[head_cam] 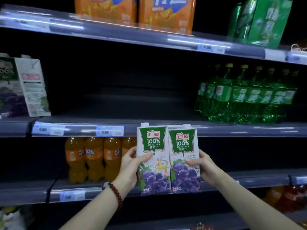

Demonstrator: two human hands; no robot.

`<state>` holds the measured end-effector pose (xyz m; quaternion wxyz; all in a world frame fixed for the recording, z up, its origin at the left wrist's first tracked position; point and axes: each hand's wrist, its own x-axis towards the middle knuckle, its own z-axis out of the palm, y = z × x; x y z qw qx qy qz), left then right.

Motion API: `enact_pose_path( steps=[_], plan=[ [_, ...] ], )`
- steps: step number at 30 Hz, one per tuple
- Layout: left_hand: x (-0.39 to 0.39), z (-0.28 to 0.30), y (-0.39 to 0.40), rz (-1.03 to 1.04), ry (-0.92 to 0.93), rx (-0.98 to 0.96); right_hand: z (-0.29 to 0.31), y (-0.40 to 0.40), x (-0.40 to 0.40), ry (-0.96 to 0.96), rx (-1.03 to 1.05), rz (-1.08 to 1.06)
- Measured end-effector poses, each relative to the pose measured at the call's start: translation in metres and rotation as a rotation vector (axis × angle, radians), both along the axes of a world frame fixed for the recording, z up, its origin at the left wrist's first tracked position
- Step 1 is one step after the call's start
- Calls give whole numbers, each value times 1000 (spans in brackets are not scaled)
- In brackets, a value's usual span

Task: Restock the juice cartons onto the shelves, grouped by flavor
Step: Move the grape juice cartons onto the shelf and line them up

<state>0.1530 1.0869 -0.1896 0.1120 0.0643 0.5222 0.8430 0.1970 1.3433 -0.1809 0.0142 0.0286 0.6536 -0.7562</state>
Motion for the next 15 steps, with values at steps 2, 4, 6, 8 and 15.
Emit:
enact_pose_path(
  steps=[2, 4, 6, 8, 15],
  plan=[
    [3, -7, 13, 16, -10, -4, -5, 13, -1, -16, 3, 5],
    [5, -12, 26, 29, -22, -14, -9, 24, 0, -37, -12, 6],
    [7, -15, 37, 27, -27, -32, -14, 35, 4, -48, -16, 9],
    [9, -20, 46, 6, -40, -40, -21, 43, 9, -54, -23, -7],
    [14, -47, 75, -43, -71, -67, -54, 68, 31, -73, -43, -91]
  ],
)
